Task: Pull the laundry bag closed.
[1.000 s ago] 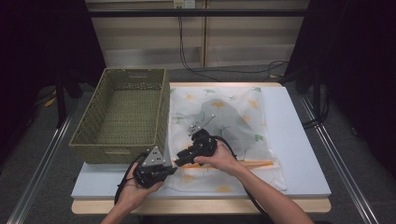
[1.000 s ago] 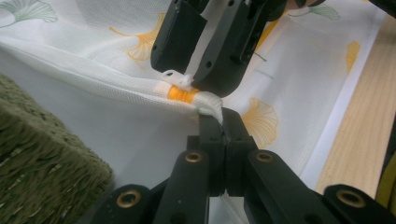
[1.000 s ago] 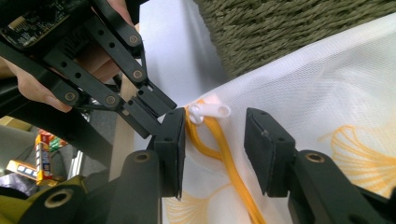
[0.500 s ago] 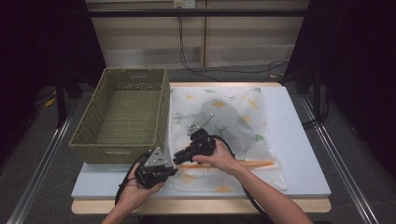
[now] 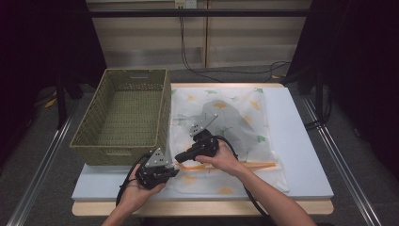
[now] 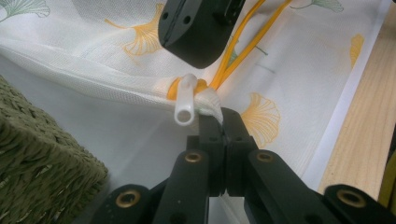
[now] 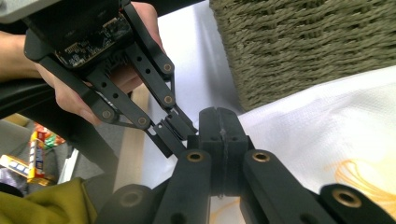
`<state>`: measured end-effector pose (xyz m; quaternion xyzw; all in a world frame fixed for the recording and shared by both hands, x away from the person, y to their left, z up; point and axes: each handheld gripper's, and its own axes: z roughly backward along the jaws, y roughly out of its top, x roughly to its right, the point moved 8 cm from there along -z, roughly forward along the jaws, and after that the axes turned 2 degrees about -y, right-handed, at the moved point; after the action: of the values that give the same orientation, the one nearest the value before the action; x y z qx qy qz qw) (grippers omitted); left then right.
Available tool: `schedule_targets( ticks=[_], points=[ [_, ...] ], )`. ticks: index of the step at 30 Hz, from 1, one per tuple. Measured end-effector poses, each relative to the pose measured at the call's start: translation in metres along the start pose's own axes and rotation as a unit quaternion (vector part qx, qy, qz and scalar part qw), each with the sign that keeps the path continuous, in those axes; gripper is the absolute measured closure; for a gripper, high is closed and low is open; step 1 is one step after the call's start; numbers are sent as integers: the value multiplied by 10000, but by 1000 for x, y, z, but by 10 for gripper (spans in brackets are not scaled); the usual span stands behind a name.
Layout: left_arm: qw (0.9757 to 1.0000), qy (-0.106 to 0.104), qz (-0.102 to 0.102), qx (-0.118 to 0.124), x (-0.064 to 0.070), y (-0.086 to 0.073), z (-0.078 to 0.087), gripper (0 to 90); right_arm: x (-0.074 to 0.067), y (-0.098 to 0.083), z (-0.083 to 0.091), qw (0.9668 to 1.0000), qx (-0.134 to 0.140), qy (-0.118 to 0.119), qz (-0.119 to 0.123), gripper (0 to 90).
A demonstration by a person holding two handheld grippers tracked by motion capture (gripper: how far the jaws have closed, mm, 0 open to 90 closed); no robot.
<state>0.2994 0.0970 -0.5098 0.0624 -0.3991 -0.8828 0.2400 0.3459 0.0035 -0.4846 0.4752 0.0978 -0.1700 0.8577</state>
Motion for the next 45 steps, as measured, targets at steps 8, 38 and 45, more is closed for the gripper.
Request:
schedule_targets(
  ticks=[8,38,45],
  points=[
    [10000,28,29,12,2,3,0,890,-2,4,-5,9998,-77,-106,122,804],
    [9997,120,40,229,-3,6,13,891,9,-8,-3,9995,-233,-152,-145,643],
    [9998,79,-69,177,-2,5,9,891,5,-9,-9,9990,-288,174,-293,648]
  ],
)
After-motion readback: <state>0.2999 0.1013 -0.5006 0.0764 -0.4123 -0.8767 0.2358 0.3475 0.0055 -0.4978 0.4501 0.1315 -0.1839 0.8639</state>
